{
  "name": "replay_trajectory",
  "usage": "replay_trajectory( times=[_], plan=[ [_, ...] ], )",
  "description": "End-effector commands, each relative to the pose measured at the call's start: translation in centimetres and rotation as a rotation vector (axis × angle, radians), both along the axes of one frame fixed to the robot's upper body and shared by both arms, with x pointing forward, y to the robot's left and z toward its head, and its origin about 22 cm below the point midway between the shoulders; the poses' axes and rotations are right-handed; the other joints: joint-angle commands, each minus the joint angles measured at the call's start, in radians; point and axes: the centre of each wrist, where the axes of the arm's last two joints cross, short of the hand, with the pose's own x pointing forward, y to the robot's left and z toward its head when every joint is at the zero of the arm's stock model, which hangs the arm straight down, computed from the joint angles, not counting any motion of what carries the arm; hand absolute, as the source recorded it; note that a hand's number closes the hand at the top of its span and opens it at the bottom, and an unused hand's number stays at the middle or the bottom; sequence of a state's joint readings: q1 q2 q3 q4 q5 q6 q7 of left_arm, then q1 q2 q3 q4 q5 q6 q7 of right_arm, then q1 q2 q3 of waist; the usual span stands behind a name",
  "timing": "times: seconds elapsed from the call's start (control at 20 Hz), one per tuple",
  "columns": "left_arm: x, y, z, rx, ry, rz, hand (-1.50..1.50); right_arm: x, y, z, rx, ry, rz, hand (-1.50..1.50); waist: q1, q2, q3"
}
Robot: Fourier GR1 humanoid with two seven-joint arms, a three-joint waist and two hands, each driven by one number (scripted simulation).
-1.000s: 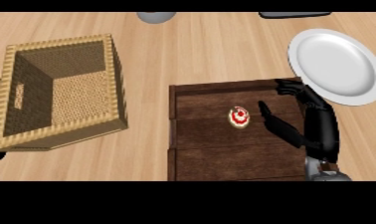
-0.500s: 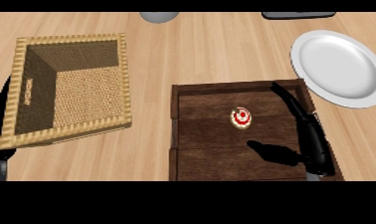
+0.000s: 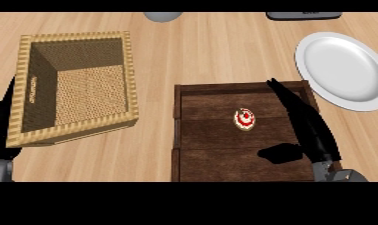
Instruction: Pick the cupcake from the tray and place it in the plate
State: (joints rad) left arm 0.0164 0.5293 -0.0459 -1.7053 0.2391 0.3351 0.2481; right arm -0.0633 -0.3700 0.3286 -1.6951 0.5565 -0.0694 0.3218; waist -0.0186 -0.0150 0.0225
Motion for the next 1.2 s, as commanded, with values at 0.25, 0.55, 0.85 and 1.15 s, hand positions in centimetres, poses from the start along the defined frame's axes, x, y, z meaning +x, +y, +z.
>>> replay_trajectory(
  times=[0.25, 0.55, 0.85, 1.15],
  plan=[
    [-0.6, -3.9, -5.8, -0.084, 0.181, -0.09, 0.0, 1.7, 2.8, 2.3, -0.126, 0.265, 0.019, -1.5, 0.0, 0.025, -0.027],
    [0.5, -5.0, -5.2, -0.074, 0.162, -0.1, 0.0, 2.6, 3.3, 2.0, -0.134, 0.31, 0.017, -1.5, -0.005, 0.028, -0.023],
    [-0.1, -5.7, -6.2, -0.076, 0.16, -0.096, 0.0, 2.8, 4.2, 2.0, -0.125, 0.33, 0.036, -1.5, -0.003, 0.025, -0.024],
    [0.5, -4.7, -6.1, -0.08, 0.154, -0.086, 0.0, 3.5, 5.2, 2.0, -0.119, 0.348, 0.051, -1.5, -0.002, 0.026, -0.024]
  ],
)
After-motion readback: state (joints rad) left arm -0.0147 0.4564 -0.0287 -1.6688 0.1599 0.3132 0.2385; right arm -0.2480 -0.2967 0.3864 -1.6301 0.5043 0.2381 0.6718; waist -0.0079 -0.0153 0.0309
